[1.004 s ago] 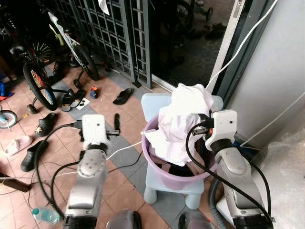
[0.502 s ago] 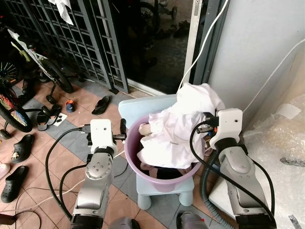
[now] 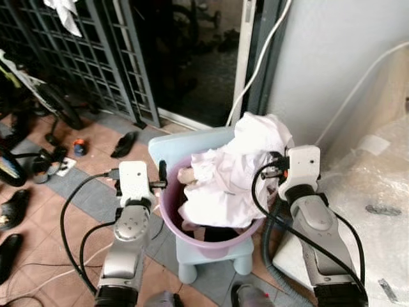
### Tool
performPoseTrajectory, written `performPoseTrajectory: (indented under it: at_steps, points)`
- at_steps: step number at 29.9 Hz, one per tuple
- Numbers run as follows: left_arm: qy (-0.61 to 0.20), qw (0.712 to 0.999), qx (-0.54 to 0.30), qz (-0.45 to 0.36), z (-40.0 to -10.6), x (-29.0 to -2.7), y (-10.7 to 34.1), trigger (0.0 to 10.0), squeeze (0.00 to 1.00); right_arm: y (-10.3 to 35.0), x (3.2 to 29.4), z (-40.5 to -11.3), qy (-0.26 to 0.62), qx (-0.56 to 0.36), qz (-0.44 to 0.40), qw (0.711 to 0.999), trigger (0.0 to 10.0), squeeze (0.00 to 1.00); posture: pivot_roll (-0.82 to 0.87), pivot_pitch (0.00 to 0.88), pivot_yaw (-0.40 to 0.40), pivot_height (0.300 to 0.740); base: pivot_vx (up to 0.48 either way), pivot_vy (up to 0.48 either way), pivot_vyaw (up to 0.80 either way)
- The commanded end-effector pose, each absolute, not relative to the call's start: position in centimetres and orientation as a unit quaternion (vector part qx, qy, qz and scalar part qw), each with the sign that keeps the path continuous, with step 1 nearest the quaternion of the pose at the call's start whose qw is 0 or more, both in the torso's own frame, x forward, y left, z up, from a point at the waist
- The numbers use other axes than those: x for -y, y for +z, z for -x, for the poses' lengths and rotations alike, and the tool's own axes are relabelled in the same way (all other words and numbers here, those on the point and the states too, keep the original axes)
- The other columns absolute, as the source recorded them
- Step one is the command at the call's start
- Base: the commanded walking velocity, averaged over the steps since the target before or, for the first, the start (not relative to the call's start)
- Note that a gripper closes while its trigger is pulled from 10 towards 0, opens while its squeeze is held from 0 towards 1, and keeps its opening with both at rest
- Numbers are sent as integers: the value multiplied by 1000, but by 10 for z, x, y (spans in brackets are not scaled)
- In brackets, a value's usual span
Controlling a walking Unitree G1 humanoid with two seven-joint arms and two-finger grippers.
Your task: Clothes washing
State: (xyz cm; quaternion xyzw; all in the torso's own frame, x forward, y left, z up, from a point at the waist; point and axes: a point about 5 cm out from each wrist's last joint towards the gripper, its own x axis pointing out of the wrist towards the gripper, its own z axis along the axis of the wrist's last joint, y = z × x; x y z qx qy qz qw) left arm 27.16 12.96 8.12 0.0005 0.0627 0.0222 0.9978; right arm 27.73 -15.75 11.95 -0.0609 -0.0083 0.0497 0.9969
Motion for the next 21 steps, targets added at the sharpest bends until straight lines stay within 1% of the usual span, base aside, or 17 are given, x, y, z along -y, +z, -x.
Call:
performPoseTrajectory:
  at_steps: [1,8,11,15,17,21]
  points:
    - [29,997,-71,-8,-269,-135,76,10000,0,124,151,-280,59,23,61,996,10000,0,-78,0,65,740,-266,0,-613]
    - [32,997,-68,-10,-271,-137,77,10000,0,127,149,-285,63,34,64,995,10000,0,-76,0,74,740,-272,0,-555]
    - [31,997,-67,-8,-271,-134,78,10000,0,127,153,-288,54,32,60,996,10000,0,-73,0,79,740,-269,0,0]
    - [30,997,-67,-8,-271,-134,77,10000,0,127,153,-291,52,33,60,996,10000,0,-73,0,79,740,-246,0,0]
    - [28,997,-66,-9,-271,-134,77,10000,0,127,152,-291,52,33,62,996,10000,0,-73,0,80,740,0,0,-503]
    - [19,998,-62,1,-272,-131,78,10000,0,126,154,-292,51,31,63,996,10000,0,-67,0,66,740,0,0,-800]
